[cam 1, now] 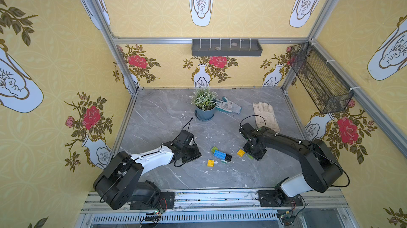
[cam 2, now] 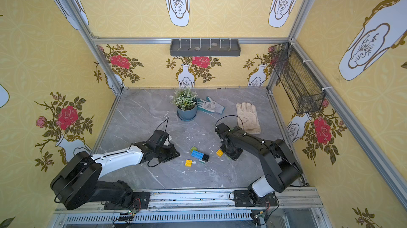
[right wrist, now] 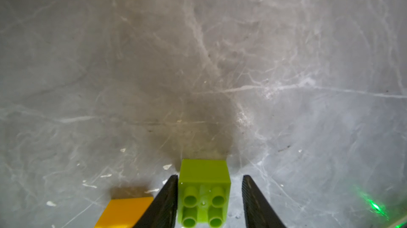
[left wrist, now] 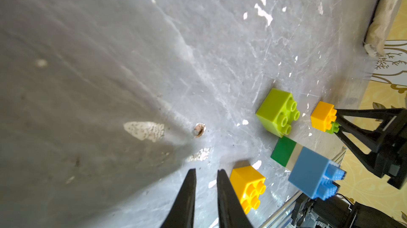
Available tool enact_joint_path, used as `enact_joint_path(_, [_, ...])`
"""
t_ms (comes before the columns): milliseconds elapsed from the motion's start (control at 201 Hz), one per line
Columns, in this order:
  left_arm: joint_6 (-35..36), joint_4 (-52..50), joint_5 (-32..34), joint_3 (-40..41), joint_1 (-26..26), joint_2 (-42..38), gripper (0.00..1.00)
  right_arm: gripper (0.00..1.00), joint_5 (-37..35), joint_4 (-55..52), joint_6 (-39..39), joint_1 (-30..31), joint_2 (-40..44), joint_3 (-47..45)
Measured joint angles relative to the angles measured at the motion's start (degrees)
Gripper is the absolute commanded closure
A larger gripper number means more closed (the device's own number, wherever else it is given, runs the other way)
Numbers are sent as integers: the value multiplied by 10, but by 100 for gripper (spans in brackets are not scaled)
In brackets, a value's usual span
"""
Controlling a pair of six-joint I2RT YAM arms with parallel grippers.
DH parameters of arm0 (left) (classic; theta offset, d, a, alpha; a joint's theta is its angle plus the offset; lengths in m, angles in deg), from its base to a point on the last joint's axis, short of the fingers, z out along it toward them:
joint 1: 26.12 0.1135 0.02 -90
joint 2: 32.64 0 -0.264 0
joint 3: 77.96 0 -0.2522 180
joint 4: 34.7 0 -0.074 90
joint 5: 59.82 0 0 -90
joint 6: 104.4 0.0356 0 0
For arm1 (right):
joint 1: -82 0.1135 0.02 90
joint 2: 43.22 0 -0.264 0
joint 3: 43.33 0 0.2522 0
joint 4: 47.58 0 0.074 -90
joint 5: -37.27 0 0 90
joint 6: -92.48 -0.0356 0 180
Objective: Assemble the number 4 with lego
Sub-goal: Pick up the lego brick from the center of the board, then assemble the lego brick with the lego brick.
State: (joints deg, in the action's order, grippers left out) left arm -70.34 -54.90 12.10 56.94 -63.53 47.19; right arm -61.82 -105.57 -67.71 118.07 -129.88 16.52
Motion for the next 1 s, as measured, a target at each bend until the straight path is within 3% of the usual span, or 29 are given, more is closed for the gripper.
enact_joint_path(65, [0, 0, -1, -1, 0, 4, 79, 60, 2, 3, 2, -1, 0, -3])
enact_joint_path(249, [0, 5, -4, 0, 0, 15, 79, 84, 3, 7, 18, -1, -5, -3])
enact_joint_path(334, [0, 12, -5, 2, 0, 23, 79, 88, 4, 1, 28, 3, -5, 4])
enact_joint_path(677, [-22, 109, -26, 9, 3, 66, 80, 91, -56, -121, 56, 155, -26, 210])
enact_joint_path(1001, [-41, 193, -40, 22, 6, 94, 80, 92, -25, -140, 50, 230, -71, 273])
